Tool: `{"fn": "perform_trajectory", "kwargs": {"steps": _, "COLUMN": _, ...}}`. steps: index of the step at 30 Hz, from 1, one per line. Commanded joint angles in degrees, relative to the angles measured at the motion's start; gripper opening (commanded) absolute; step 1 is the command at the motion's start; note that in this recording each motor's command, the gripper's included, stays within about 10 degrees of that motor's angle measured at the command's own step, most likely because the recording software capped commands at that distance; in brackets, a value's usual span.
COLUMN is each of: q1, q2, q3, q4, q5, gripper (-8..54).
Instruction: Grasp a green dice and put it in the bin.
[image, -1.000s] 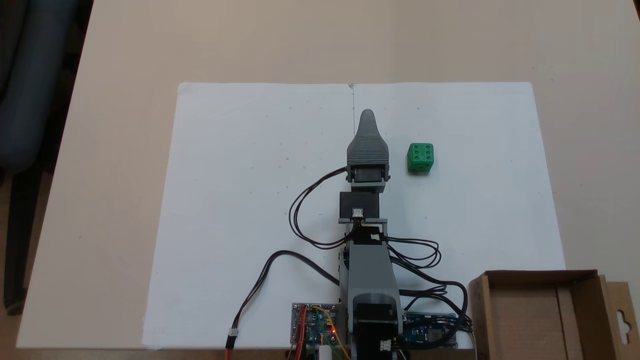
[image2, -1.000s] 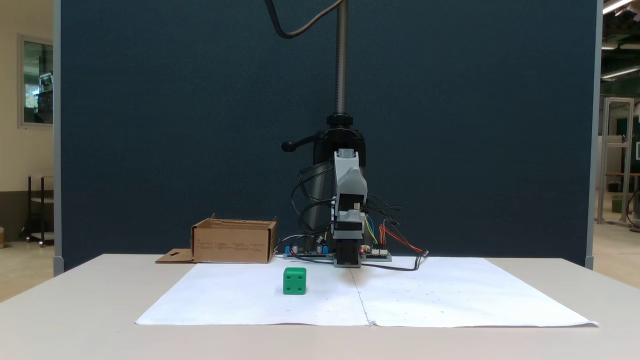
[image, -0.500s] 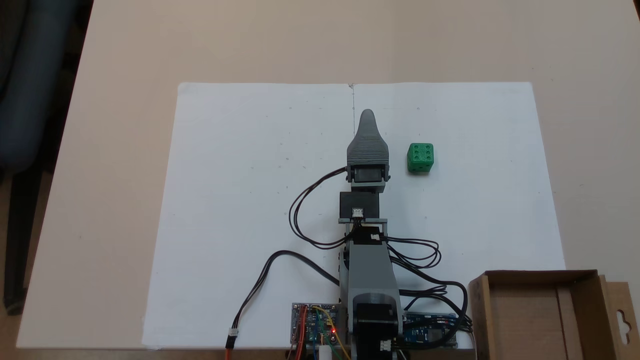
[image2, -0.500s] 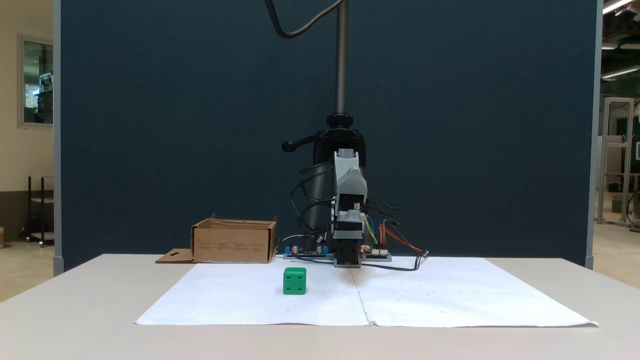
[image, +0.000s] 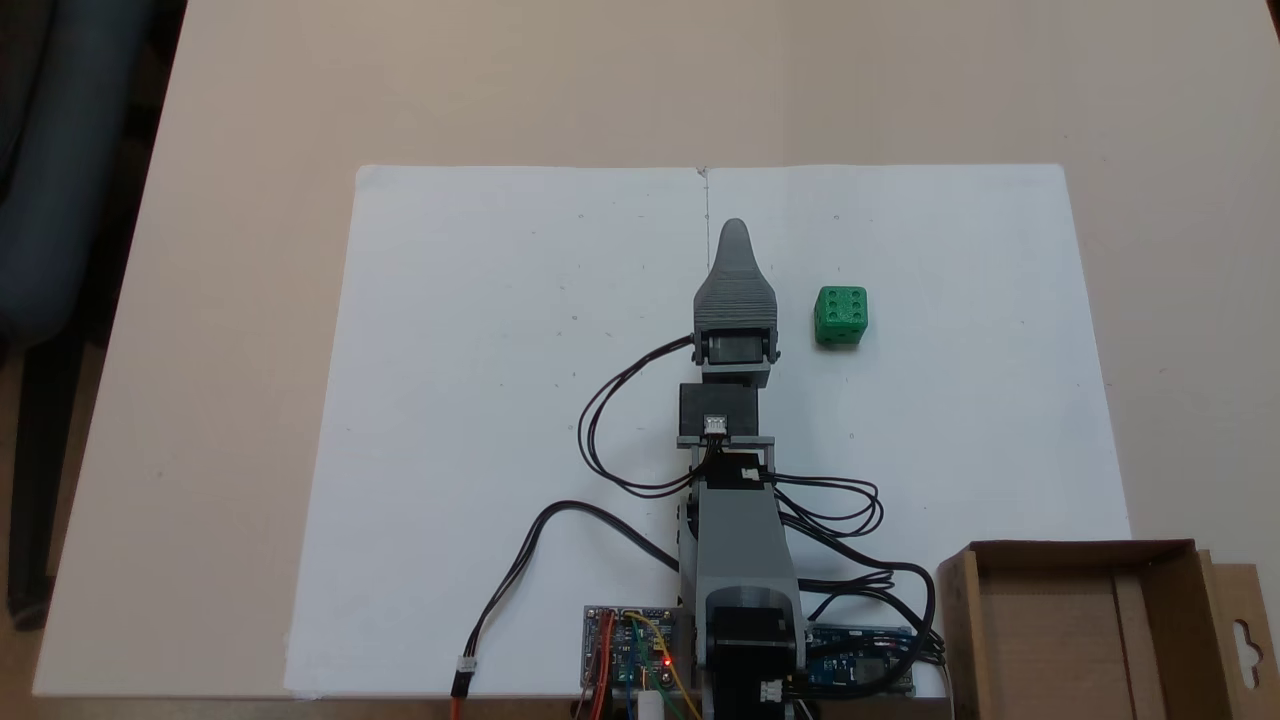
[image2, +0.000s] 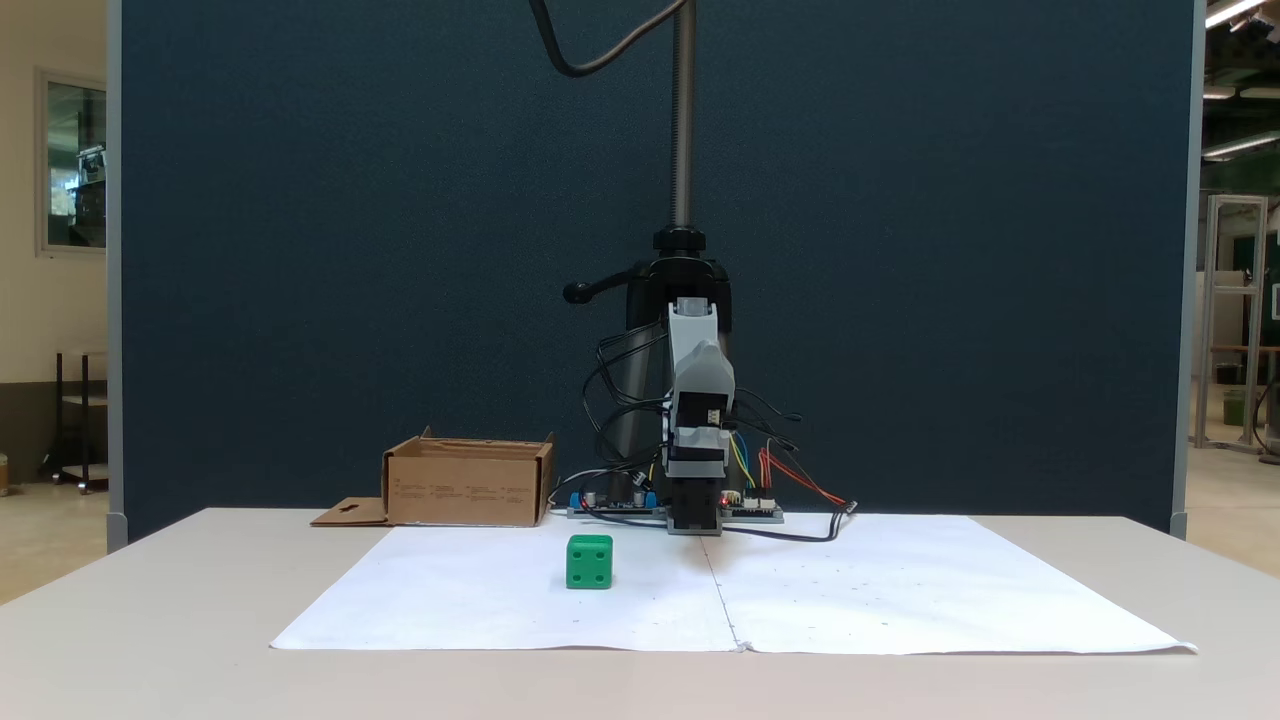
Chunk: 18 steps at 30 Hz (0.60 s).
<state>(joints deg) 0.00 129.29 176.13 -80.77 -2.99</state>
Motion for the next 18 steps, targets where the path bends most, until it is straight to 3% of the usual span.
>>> {"fn": "perform_trajectory", "kwargs": {"steps": 1, "q1": 0.35, "q2": 6.33, "q3": 0.62, "q4": 3.43, "q5": 2.37, "gripper": 43.0}}
{"fn": "perform_trajectory", "kwargs": {"steps": 12, "q1": 3.78, "q2": 6.42, "q3": -22.76, "q4": 46.39, "q5": 2.37, "gripper": 43.1}}
{"fn": "perform_trajectory", "kwargs": {"steps": 18, "q1": 2.90, "q2": 6.59, "q3": -37.71, "q4": 71.08, "q5": 2.37, "gripper": 46.6}}
